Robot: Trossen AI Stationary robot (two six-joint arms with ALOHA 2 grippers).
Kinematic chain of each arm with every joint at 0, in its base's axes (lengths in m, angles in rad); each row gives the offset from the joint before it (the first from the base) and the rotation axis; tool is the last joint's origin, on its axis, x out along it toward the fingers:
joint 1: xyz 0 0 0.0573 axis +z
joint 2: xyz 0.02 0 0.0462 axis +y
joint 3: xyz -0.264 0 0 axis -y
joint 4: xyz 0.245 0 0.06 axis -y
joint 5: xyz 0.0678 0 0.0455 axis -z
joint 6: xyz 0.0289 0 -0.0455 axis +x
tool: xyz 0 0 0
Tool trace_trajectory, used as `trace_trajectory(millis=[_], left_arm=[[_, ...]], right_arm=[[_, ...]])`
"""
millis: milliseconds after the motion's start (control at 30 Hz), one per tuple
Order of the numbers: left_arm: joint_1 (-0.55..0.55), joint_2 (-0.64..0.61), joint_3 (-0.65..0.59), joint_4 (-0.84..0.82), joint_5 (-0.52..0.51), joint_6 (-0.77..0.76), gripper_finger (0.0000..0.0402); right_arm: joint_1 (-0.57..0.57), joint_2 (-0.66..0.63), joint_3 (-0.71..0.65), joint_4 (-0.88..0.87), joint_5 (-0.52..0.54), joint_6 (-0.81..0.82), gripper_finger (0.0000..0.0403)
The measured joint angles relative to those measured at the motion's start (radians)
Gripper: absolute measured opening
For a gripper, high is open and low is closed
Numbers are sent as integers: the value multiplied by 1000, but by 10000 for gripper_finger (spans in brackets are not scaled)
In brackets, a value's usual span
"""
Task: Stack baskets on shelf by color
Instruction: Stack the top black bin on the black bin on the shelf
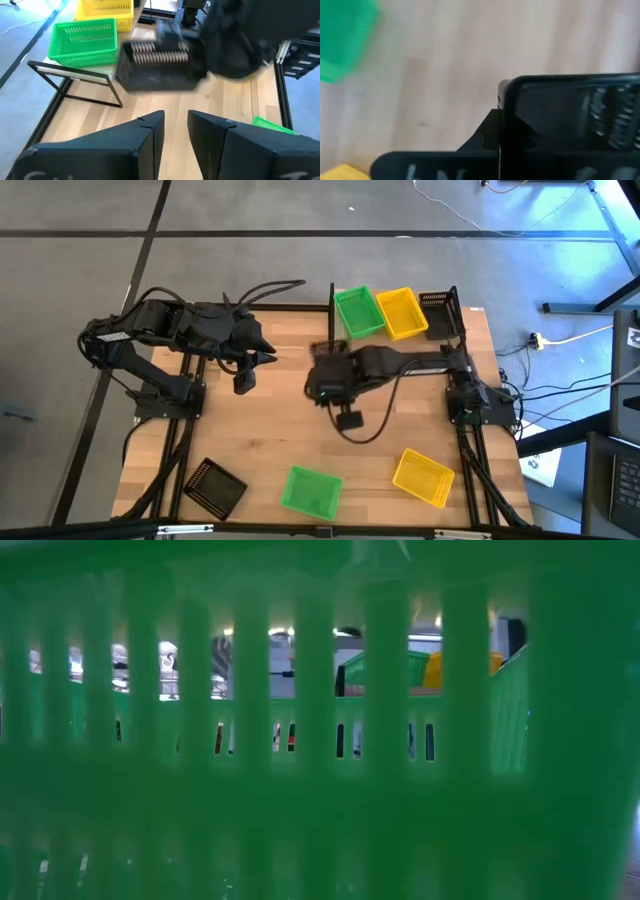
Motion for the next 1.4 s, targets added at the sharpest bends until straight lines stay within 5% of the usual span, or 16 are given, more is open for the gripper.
trace_trajectory(millis=[467,667,967,1400], left_arm=[[1,0,0,2,-19,-1,77],[17,8,1,8,-56,-3,77],[88,20,1,10,-58,-53,77],[123,45,2,9,-57,-73,77]], right_arm=[[-81,-362,-40,-51,256,-23,0],[-181,-601,-248,-55,258,-40,0],[-389,-891,-526,-54,174,-278,0],[-641,-1014,-889,-2,86,-476,0]])
